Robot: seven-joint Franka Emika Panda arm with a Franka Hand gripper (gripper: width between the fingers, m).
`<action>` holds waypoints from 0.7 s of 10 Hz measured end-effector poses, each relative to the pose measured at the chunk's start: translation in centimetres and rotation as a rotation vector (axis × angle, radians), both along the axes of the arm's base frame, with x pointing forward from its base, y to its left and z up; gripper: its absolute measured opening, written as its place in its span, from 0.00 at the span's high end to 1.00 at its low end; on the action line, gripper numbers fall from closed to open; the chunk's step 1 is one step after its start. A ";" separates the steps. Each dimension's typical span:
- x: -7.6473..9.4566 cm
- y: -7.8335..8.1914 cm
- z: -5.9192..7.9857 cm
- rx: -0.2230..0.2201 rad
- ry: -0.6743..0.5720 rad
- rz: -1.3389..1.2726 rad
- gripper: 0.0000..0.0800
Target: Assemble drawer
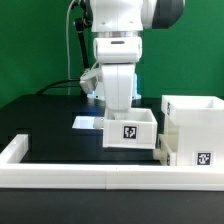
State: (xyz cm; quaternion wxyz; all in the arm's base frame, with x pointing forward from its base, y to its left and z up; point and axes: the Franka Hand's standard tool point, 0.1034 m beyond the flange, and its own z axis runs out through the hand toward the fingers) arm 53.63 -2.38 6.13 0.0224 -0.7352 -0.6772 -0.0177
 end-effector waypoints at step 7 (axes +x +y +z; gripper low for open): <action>0.2 1.3 -0.1 0.004 0.001 -0.009 0.95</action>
Offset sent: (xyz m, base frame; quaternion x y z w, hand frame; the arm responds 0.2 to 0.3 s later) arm 0.0039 0.0112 -0.0020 -0.0082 -0.0018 -0.0080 0.9999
